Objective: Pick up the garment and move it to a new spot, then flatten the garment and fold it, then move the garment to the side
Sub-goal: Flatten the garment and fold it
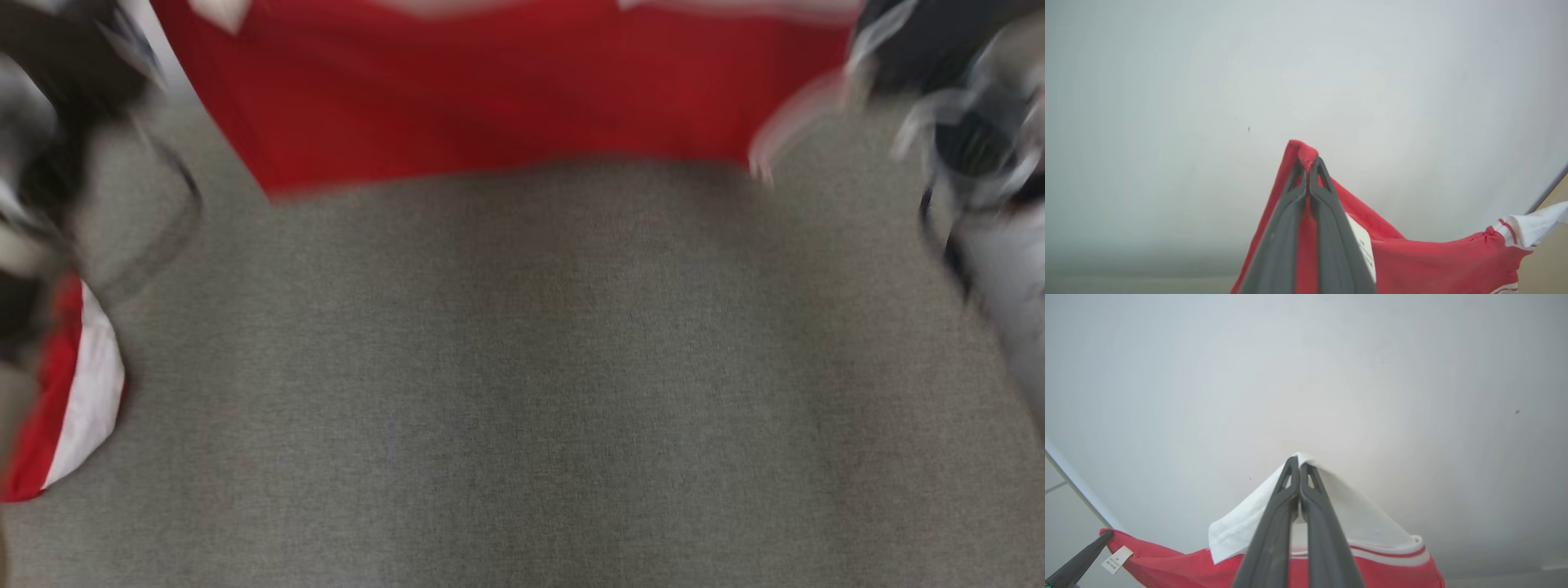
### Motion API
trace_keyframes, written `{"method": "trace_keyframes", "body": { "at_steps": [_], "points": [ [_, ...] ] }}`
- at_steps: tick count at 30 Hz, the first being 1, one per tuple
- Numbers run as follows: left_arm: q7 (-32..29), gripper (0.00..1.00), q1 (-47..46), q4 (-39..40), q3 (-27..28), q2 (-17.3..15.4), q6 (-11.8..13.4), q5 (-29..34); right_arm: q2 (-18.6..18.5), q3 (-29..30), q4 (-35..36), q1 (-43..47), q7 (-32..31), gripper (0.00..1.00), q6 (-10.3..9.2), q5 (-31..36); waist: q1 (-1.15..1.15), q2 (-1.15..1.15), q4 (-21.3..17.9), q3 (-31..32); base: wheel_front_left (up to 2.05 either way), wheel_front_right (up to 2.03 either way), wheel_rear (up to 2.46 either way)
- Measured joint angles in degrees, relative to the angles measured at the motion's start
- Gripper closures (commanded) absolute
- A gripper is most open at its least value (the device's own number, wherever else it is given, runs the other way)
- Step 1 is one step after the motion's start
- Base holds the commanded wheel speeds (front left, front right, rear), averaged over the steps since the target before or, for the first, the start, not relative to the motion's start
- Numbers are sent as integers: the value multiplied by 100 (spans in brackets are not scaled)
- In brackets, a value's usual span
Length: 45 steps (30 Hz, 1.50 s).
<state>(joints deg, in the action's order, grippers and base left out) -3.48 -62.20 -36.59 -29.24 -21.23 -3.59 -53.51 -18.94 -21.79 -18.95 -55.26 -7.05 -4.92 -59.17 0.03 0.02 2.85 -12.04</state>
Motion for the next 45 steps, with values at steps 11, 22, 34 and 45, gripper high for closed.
{"method": "trace_keyframes", "body": {
  "at_steps": [11, 22, 34, 45],
  "points": [
    [1105, 100, 136, 528, 468, 133, -159, -98, -242, -480, 149, -358, 1172, 100, 1132, 432, 1, 0, -44, -831, 0, 0, 0],
    [1368, 100, 2196, -332, 21, 464, -256, -303, -465, -552, -556, 2011, 1874, 100, 1152, 202, -4, -1, 16, -455, 0, 0, 0],
    [1568, 100, 3262, -533, -426, 779, -310, -191, -442, -872, -628, 3490, 1969, 100, 1198, -108, -4, -2, 29, 410, 0, 0, 0],
    [1662, 100, 4133, -555, -557, 812, -349, -190, -702, -771, -298, 4554, 2024, 100, 1199, -453, -4, -3, 132, 1062, 0, 0, 0]
  ]
}}
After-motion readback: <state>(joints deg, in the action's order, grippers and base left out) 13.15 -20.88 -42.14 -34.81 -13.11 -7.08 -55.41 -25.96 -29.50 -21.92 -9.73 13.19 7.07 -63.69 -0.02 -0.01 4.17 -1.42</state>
